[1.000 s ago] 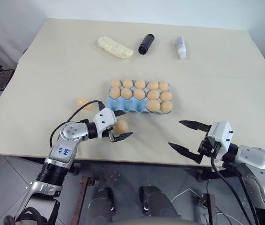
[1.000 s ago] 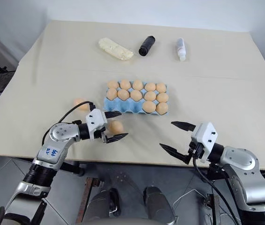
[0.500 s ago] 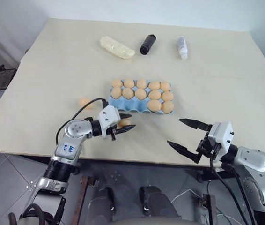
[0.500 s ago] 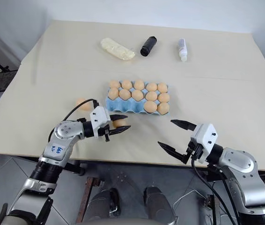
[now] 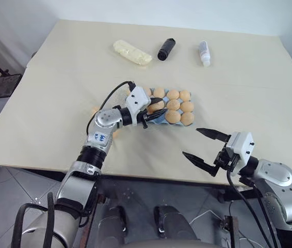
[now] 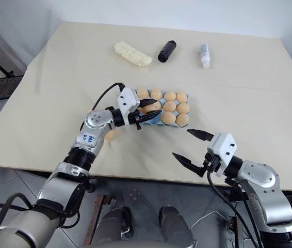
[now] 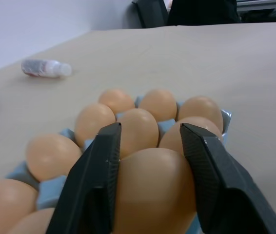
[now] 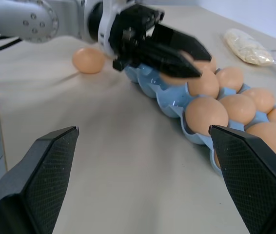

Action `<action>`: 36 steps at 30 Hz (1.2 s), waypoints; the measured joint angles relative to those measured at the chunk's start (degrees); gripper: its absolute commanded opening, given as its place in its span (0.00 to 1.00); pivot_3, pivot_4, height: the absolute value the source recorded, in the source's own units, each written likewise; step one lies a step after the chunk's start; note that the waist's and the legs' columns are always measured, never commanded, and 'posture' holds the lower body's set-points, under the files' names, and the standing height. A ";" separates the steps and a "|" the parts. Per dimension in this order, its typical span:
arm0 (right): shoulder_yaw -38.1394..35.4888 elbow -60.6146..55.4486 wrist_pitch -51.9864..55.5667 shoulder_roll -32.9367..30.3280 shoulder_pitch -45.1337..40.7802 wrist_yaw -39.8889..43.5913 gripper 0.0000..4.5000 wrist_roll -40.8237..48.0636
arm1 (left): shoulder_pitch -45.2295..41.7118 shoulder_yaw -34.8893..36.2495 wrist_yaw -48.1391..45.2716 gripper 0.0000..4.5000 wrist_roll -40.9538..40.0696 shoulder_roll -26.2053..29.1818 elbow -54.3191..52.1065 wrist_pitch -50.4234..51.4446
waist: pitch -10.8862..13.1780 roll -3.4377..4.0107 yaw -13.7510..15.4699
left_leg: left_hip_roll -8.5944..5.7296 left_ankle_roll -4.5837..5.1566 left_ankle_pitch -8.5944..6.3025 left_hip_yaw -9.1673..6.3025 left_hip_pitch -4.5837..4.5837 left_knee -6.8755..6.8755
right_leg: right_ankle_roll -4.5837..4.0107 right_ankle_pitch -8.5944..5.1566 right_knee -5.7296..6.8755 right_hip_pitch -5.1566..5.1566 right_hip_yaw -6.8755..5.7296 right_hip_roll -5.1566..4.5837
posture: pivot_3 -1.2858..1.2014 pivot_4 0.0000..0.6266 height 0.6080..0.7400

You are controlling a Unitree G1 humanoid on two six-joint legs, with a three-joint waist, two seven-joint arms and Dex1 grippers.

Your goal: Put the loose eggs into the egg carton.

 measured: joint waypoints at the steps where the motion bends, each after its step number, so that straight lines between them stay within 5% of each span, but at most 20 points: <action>1: 0.02 -0.09 0.02 0.06 0.00 -0.23 1.00 0.00 | -0.33 0.27 0.08 0.70 -0.03 -0.47 0.79 -0.51 | 0.00 0.00 0.01 | 0.00 0.01 0.00 0.01 0.00 0.01 | 0.00 0.00 0.00 0.00 0.00 0.00 | 0.52 0.24 1.00; 3: 0.02 -0.38 0.03 0.08 0.14 -0.69 1.00 0.00 | -0.89 0.78 -0.08 0.85 -0.15 -1.11 2.15 -1.52 | 0.00 0.00 -0.01 | 0.00 0.01 -0.01 0.02 0.00 0.04 | 0.00 0.00 0.01 0.00 0.00 0.00 | 0.52 0.24 1.00; 9: 0.47 -0.82 0.30 0.09 -0.30 -1.04 1.00 0.03 | 3.17 0.92 -4.66 0.85 -0.56 2.49 -3.98 -2.41 | 0.00 0.00 -0.30 | 0.07 -0.03 -0.01 0.04 0.02 0.01 | 0.00 0.00 0.06 0.00 0.02 0.08 | 0.52 0.24 1.00; 17: 2.49 0.71 1.24 0.08 -3.04 2.06 1.00 1.82 | 18.79 9.55 -9.82 0.85 -7.95 19.67 -26.51 6.54 | 0.00 0.00 -0.58 | 0.31 -0.07 0.01 0.07 0.05 -0.04 | -0.04 -0.03 0.11 0.00 -0.02 0.04 | 0.52 0.24 1.00; 20: 2.77 2.23 1.16 -0.03 -4.17 3.49 1.00 1.93 | 26.38 15.87 -11.17 0.99 -12.00 26.03 -32.87 10.21 | 0.00 0.00 -0.45 | 0.30 -0.04 0.01 0.04 0.05 0.00 | -0.04 -0.03 0.11 0.02 -0.08 -0.03 | 0.52 0.24 1.00; 22: 2.87 3.30 1.09 -0.03 -4.40 4.10 1.00 1.89 | 30.77 20.64 -11.44 0.99 -14.33 29.01 -35.85 11.52 | 0.00 0.00 -0.41 | 0.26 -0.01 0.00 0.03 0.06 -0.02 | -0.05 -0.03 0.12 0.02 -0.09 -0.10 | 0.52 0.24 1.00; 27: 3.59 6.20 -0.98 0.53 -6.36 6.10 1.00 1.84 | 41.46 29.34 -12.02 0.99 -17.49 30.63 -37.65 10.08 | -0.01 -0.02 -0.23 | 0.16 0.00 -0.23 0.01 0.09 -0.07 | -0.08 -0.02 0.06 0.07 -0.16 -0.26 | 0.52 0.24 1.00; 36: 4.38 9.74 -3.21 0.73 -8.08 7.64 1.00 1.23 | 47.17 29.34 -11.68 0.99 -18.09 30.34 -40.24 12.29 | -0.03 -0.04 -0.22 | 0.15 0.09 -0.34 -0.02 0.08 -0.34 | -0.22 -0.04 -0.07 0.04 -0.21 -0.30 | 0.52 0.24 1.00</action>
